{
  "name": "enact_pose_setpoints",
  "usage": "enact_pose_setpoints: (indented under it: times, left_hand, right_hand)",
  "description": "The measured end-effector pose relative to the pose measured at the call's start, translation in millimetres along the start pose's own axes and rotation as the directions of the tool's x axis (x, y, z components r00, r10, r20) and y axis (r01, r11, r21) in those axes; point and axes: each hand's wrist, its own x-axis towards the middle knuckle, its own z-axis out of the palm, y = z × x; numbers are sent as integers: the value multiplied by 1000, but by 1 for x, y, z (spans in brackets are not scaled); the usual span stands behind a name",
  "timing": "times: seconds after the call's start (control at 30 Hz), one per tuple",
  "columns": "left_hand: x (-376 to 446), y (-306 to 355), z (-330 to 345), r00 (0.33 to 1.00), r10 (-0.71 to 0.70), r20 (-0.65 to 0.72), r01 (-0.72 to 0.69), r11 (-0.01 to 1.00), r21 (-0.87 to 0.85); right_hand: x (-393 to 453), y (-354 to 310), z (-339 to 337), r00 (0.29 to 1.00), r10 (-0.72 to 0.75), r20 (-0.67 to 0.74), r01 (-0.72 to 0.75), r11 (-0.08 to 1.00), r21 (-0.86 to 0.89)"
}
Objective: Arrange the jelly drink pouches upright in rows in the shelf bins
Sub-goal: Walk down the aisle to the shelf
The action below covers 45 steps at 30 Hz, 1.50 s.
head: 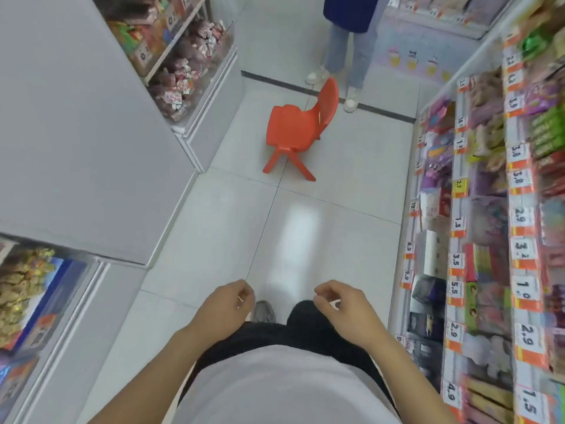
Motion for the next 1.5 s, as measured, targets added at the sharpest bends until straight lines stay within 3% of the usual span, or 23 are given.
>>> enact_pose_setpoints:
  times: [0.3, 0.63, 0.87, 1.03, 1.17, 1.37, 1.5]
  left_hand:
    - [247, 67, -150, 999, 21, -35, -19, 999, 46]
    - [396, 96, -287, 971, -210, -111, 207, 977, -46]
    - [504, 70, -375, 961, -258, -102, 248, 963, -108]
    - [583, 54, -464, 958, -245, -146, 230, 966, -115]
    - [637, 41, -529, 950, -252, -186, 225, 962, -154]
    - [683, 30, -574, 874, -398, -278, 332, 908, -257]
    - [708, 17, -574, 801, -502, -327, 367, 843, -394]
  right_hand:
    - [224, -60, -107, 1000, 11, 23, -11, 1000, -29]
    - [483, -218, -230, 983, -130, 128, 142, 986, -83]
    - [635, -324, -240, 957, -203, 206, 229, 967, -109]
    - [718, -379, -240, 966, -134, 221, 164, 979, -122]
    - [775, -415, -247, 952, -159, 262, 204, 967, -154]
    - [845, -467, -258, 909, -204, 364, 306, 919, -248]
    - [921, -497, -250, 835, -216, 507, 415, 851, -321]
